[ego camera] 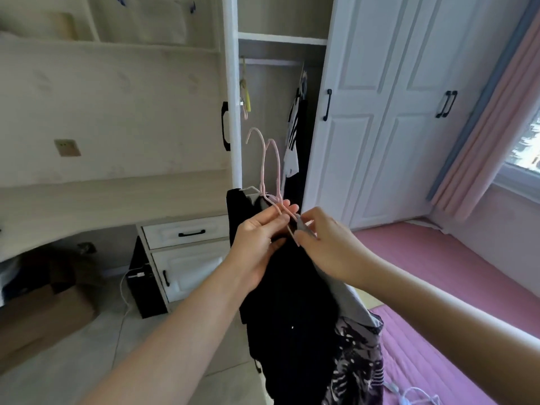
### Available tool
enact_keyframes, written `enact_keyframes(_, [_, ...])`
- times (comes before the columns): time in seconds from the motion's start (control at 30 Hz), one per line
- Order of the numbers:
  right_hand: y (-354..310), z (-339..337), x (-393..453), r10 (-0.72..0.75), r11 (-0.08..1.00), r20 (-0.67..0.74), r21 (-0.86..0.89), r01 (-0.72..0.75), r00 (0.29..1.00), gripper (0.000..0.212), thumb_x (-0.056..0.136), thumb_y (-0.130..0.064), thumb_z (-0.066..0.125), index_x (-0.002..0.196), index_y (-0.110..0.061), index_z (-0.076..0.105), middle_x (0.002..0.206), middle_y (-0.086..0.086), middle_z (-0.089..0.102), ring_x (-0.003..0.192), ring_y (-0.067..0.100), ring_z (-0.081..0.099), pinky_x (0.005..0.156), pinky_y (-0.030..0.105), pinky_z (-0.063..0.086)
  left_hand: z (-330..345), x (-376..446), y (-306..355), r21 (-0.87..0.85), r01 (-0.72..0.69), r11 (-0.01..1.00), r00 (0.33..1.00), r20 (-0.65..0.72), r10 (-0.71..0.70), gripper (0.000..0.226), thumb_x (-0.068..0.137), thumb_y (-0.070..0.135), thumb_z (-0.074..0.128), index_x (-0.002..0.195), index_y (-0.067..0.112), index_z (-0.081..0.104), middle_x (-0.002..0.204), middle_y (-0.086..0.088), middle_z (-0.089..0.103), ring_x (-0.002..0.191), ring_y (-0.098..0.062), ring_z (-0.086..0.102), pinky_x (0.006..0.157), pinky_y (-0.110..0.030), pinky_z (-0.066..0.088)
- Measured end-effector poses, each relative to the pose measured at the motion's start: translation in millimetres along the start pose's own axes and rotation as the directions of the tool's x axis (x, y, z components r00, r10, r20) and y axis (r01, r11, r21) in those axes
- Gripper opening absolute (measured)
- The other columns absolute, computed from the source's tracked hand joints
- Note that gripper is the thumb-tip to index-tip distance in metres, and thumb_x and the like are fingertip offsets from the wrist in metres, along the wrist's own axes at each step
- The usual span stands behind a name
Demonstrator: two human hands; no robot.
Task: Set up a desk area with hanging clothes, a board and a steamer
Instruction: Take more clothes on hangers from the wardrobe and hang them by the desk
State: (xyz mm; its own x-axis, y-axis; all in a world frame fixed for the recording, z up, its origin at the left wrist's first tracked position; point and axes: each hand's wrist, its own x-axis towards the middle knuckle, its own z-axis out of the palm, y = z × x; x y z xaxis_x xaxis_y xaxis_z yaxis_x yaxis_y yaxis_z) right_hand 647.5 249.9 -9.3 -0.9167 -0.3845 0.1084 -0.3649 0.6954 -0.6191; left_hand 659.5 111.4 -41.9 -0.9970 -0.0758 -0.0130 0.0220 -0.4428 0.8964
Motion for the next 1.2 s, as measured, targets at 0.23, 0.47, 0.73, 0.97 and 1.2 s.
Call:
enact_keyframes(0.23, [-15, 15, -14, -0.147, 0.984, -0.172, 0.080, 0.162, 0.974, 0.024, 0.095, -0.005, 0.040, 0.095, -0.012, 0.062, 0.084, 0.001, 0.062, 0.077, 0.015, 0.056, 0.059, 0.015, 0.039, -3, -41, 13, 0.148, -0.127, 0.981, 0.988, -0.074, 0.139, 0.030, 0.093, 0.011, 0.057, 0.121, 0.020, 0.064, 0.113, 0.013, 0.070, 0.098, -0.003, 0.067, 0.072, -0.017, 0.049])
enact_keyframes(0.47, [-48, 29, -5, -0.219, 0.931, -0.110, 0.275, 0.242, 0.969, 0.025, 0.097, -0.009, 0.042, 0.093, -0.021, 0.064, 0.080, -0.001, 0.065, 0.073, 0.015, 0.061, 0.056, 0.022, 0.046, -28, -69, 38, 0.337, -0.230, 0.913, 0.951, -0.123, 0.285, 0.034, 0.092, 0.017, 0.060, 0.121, 0.036, 0.064, 0.116, 0.018, 0.068, 0.092, -0.002, 0.063, 0.080, -0.026, 0.042])
enact_keyframes(0.73, [-110, 72, -3, -0.435, 0.837, 0.029, 0.382, 0.392, 0.900, 0.032, 0.095, -0.007, 0.046, 0.085, -0.032, 0.062, 0.082, -0.007, 0.064, 0.078, 0.003, 0.057, 0.066, 0.013, 0.045, -87, -118, 72, 0.725, -0.297, 0.622, 0.834, -0.121, 0.539, 0.025, 0.093, 0.029, 0.060, 0.106, 0.051, 0.061, 0.069, 0.021, 0.067, 0.067, 0.006, 0.062, 0.068, -0.005, 0.044])
enact_keyframes(0.97, [-182, 133, -5, -0.511, 0.812, 0.219, 0.441, 0.383, 0.831, 0.021, 0.099, -0.019, 0.045, 0.090, -0.025, 0.063, 0.080, 0.004, 0.066, 0.066, 0.019, 0.059, 0.061, 0.034, 0.050, -166, -170, 94, 0.850, -0.093, 0.518, 0.751, -0.282, 0.597, 0.040, 0.091, 0.042, 0.056, 0.131, 0.046, 0.049, 0.058, 0.004, 0.052, 0.058, -0.008, 0.046, 0.059, -0.022, 0.043])
enact_keyframes(1.2, [-246, 195, -12, -0.516, 0.804, 0.261, 0.476, 0.356, 0.816, 0.024, 0.100, -0.019, 0.040, 0.087, -0.022, 0.060, 0.071, -0.002, 0.060, 0.055, 0.003, 0.049, 0.050, 0.015, 0.040, -233, -221, 113, 0.971, 0.086, 0.221, 0.674, -0.220, 0.705, 0.049, 0.087, 0.062, 0.044, 0.133, 0.044, 0.045, 0.115, 0.024, 0.058, 0.095, 0.007, 0.055, 0.083, -0.012, 0.043])
